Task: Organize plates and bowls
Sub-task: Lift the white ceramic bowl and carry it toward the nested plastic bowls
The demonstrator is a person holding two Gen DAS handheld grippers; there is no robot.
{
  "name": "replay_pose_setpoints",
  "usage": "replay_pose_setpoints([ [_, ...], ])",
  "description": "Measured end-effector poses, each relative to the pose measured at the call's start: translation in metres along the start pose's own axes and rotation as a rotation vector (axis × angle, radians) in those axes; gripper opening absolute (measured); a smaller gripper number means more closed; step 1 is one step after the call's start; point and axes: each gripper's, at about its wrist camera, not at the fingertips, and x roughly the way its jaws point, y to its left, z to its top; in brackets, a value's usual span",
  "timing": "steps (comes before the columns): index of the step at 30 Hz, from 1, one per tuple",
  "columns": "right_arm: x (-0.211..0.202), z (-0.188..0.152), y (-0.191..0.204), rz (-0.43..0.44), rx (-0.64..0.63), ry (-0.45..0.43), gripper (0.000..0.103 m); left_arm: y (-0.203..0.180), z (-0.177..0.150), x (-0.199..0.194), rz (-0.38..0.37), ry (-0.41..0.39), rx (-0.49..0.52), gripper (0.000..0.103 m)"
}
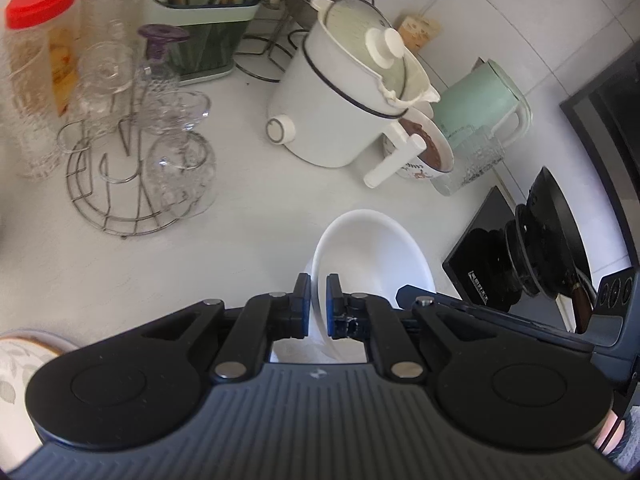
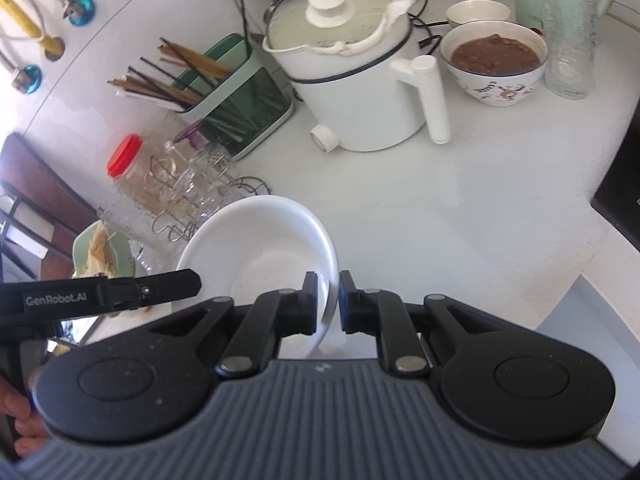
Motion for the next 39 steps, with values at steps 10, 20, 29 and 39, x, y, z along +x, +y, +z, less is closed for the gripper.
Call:
replay_pose_setpoints([
  [10, 0.017, -0.004, 0.035, 0.026, -0.13, 0.044, 0.014, 0.035, -0.018, -0.02, 0.05, -0.028, -0.063, 0.008],
  [20, 0.039, -0.016, 0.061, 0.063, -0.201, 0.134, 0.015, 0.06, -0.04, -0.036, 0.111, -0.061, -0.139, 0.008],
  [29, 0.058, -0.034, 0.075, 0.059, -0.266, 0.235, 0.015, 0.083, -0.064, -0.036, 0.143, -0.032, -0.222, 0.008],
  [39, 0.068, -0.044, 0.082, 0.052, -0.302, 0.251, 0.016, 0.091, -0.078, -0.033, 0.168, -0.029, -0.275, 0.009],
])
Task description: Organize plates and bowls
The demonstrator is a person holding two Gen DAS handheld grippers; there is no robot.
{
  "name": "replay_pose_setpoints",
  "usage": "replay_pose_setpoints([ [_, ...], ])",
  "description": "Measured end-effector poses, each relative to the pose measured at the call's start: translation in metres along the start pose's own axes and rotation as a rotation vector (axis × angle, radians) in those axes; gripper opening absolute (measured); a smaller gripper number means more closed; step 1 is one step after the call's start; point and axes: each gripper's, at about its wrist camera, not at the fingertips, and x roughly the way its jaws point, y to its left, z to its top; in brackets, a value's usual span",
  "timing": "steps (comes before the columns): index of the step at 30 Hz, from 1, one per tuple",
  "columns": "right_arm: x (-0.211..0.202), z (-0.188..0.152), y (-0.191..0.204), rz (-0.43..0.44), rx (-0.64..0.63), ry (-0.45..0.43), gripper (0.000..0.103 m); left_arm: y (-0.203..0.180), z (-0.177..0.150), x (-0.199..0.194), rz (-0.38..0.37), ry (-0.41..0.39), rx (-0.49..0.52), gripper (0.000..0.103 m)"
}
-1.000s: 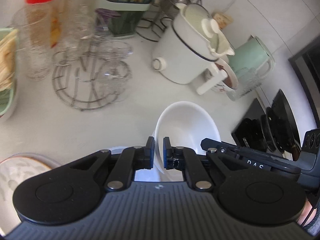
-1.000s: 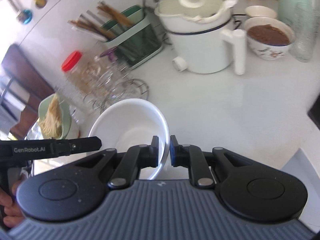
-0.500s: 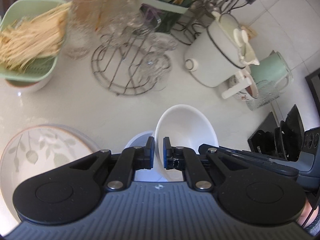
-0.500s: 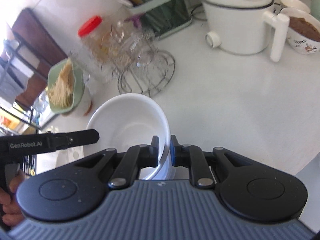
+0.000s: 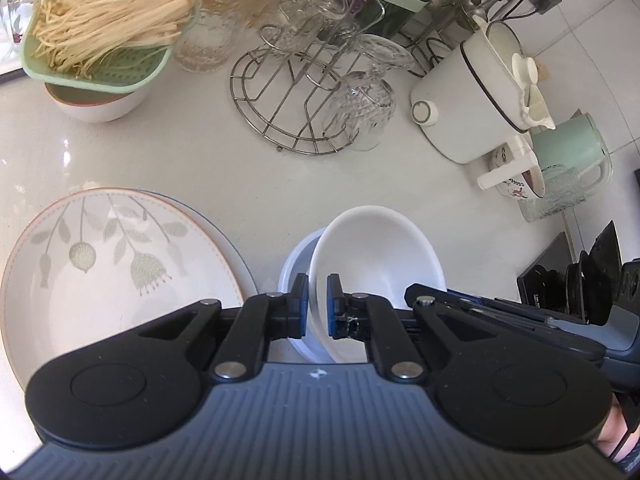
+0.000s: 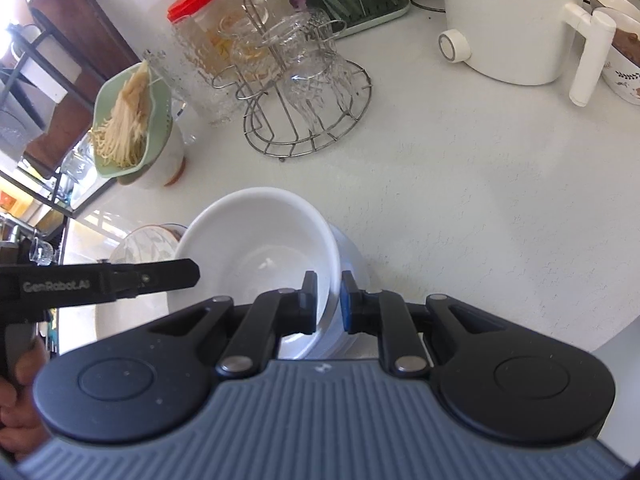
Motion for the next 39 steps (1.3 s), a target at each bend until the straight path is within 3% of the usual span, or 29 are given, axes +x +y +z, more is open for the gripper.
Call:
replay_pose_setpoints([
  [3, -0.002, 0.0, -0.001, -0.001, -0.002, -0.014, 0.016, 0.003, 0.001, 0.0, 0.005, 0.005, -0.021, 0.01],
  [5, -0.004, 0.002, -0.004, -0.006, 0.009, -0.025, 0.017, 0.005, 0.001, 0.0, 0.015, 0.004, -0.039, 0.017],
  [7, -0.004, 0.003, -0.01, -0.003, 0.034, -0.033, 0.034, 0.006, 0.001, -0.002, 0.011, -0.002, -0.047, 0.027],
  [9, -0.003, 0.004, -0.015, -0.005, 0.053, -0.042, 0.043, 0.007, 0.0, -0.003, 0.012, -0.01, -0.054, 0.037],
  [14, 0.012, 0.005, -0.035, 0.066, 0.158, -0.002, 0.042, 0.007, 0.001, -0.003, 0.016, -0.013, -0.066, 0.038],
  [20, 0.042, 0.0, -0.051, 0.122, 0.314, 0.118, 0.042, 0.007, 0.003, -0.001, 0.018, -0.008, -0.075, 0.038],
  [26, 0.058, -0.007, -0.054, 0.157, 0.37, 0.174, 0.04, 0.008, 0.005, 0.003, 0.023, 0.011, -0.093, 0.039],
  [31, 0.064, -0.01, -0.056, 0.186, 0.407, 0.197, 0.028, 0.003, 0.008, 0.005, 0.027, 0.02, -0.082, 0.043],
  [37, 0.061, -0.013, -0.062, 0.178, 0.422, 0.199, 0.025, -0.006, 0.016, 0.01, 0.039, 0.038, -0.049, 0.045],
  [39, 0.059, -0.014, -0.066, 0.171, 0.429, 0.201, 0.024, -0.01, 0.018, 0.013, 0.046, 0.045, -0.042, 0.052],
])
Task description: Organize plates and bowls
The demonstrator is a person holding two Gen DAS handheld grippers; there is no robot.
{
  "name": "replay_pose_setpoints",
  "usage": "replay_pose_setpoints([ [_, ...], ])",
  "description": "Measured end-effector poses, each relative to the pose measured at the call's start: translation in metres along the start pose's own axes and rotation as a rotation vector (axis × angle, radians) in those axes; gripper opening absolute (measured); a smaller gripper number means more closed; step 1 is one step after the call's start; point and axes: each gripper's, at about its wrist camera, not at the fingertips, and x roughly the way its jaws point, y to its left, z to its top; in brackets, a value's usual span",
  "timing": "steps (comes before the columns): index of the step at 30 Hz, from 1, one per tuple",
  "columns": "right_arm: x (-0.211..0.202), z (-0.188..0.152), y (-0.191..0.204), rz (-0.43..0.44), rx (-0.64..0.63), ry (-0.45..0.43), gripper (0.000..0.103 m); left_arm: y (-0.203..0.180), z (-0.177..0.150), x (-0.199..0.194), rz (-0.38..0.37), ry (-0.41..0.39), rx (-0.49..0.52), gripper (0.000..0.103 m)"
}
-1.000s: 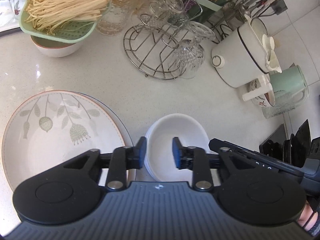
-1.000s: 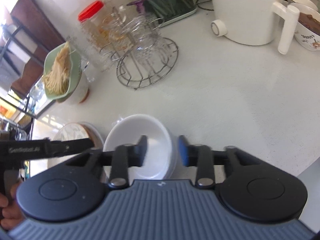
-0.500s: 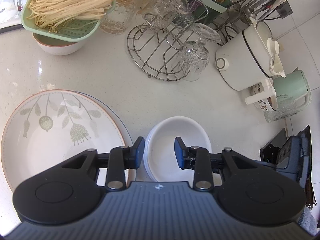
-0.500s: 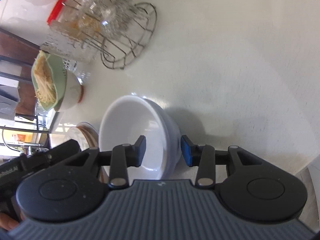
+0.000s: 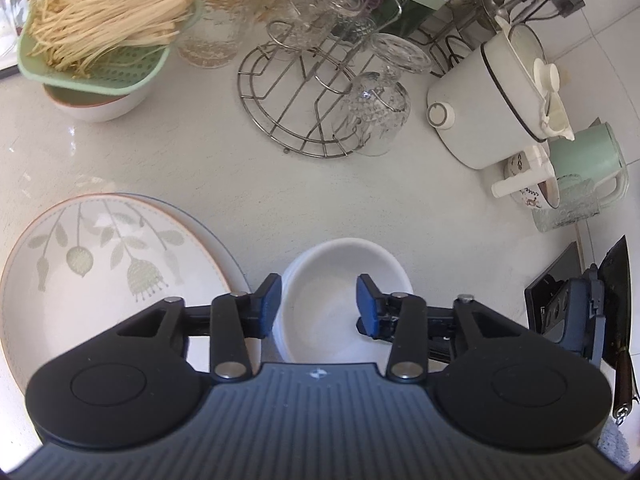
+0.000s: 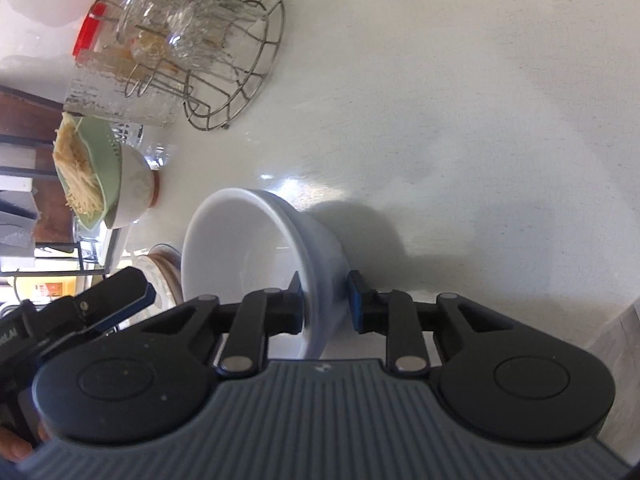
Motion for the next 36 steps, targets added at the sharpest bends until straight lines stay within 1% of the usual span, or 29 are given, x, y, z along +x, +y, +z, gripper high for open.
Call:
replay_pose_setpoints([
  [5, -0.013, 0.002, -0.012, -0.017, 0.025, -0.021, 0.022, -0.017, 0.004, 0.004, -0.019, -0.001, 0.052, 0.06],
  [14, -0.035, 0.007, -0.031, -0.022, 0.085, -0.075, 0.02, -0.051, 0.004, 0.033, -0.037, 0.066, 0.154, 0.06],
  [18, -0.042, 0.01, -0.038, -0.028, 0.104, -0.091, 0.019, -0.061, 0.001, 0.047, -0.035, 0.093, 0.179, 0.06],
  [22, -0.044, 0.011, -0.041, -0.034, 0.111, -0.103, 0.019, -0.062, -0.002, 0.061, -0.041, 0.115, 0.171, 0.06],
  [25, -0.046, 0.012, -0.042, -0.046, 0.094, -0.111, 0.018, -0.059, -0.003, 0.071, -0.068, 0.114, 0.135, 0.06],
  [28, -0.051, 0.012, -0.045, -0.059, 0.091, -0.123, 0.018, -0.058, -0.003, 0.081, -0.073, 0.123, 0.112, 0.059],
  [32, -0.055, 0.013, -0.051, -0.064, 0.105, -0.134, 0.017, -0.062, -0.006, 0.092, -0.08, 0.144, 0.115, 0.058],
  [36, -0.057, 0.013, -0.055, -0.062, 0.113, -0.147, 0.016, -0.061, -0.01, 0.104, -0.075, 0.167, 0.108, 0.053],
])
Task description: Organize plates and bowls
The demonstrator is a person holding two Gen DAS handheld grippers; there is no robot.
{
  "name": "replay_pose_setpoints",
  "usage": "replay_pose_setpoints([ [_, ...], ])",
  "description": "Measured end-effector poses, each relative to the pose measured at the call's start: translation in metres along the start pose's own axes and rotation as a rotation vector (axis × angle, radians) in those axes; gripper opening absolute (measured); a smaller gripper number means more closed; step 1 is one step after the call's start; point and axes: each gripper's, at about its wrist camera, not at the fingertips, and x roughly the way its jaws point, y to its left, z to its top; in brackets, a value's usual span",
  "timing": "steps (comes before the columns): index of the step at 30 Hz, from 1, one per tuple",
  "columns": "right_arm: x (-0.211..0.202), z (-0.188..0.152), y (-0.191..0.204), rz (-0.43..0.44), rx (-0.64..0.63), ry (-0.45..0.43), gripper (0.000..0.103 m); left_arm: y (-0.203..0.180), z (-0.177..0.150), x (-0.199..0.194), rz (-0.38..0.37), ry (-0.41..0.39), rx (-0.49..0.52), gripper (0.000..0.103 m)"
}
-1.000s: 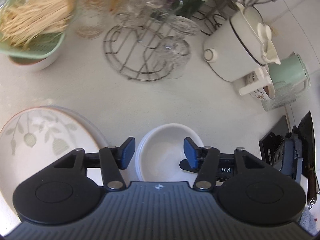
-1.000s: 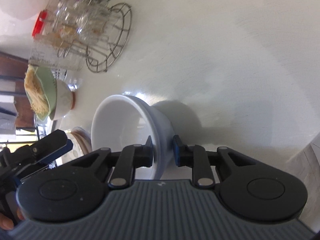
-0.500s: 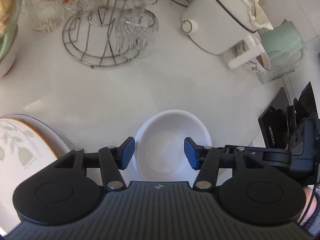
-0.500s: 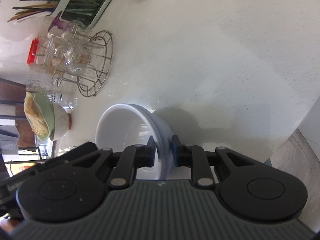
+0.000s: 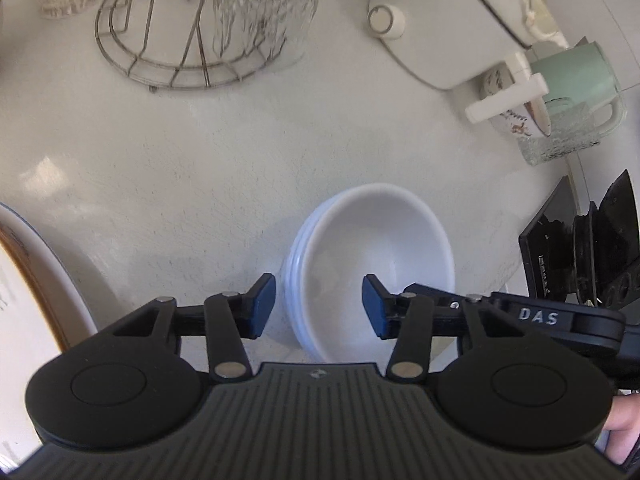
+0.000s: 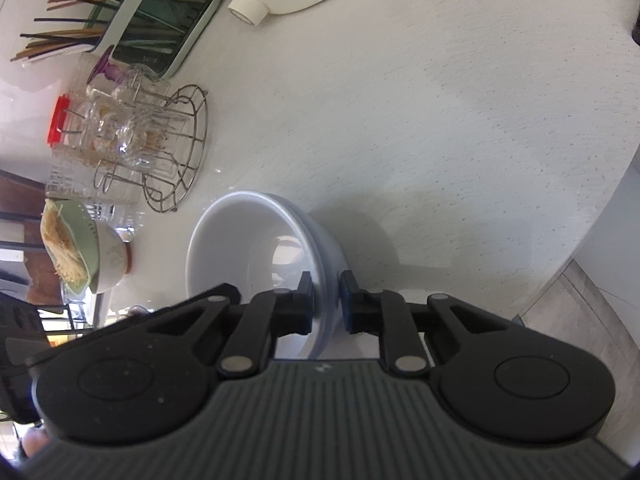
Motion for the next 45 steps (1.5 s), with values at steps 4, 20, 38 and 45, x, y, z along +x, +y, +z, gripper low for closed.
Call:
replay_pose_setpoints([
  [4, 0.002, 0.0, -0.001, 0.011, -0.011, -0.008, 0.017, 0.005, -0.004, 0.009, 0.004, 0.015, -0.025, 0.043],
  [20, 0.01, -0.004, 0.004, 0.038, -0.097, 0.002, 0.02, 0.013, -0.006, -0.001, 0.022, -0.019, -0.06, 0.025],
  [38, -0.021, -0.014, 0.034, 0.067, -0.21, -0.014, 0.021, 0.011, -0.01, -0.055, -0.006, -0.045, -0.091, 0.025],
  [45, -0.03, -0.019, 0.046, 0.085, -0.228, -0.021, 0.021, 0.018, -0.014, -0.078, -0.025, -0.064, -0.097, 0.026],
])
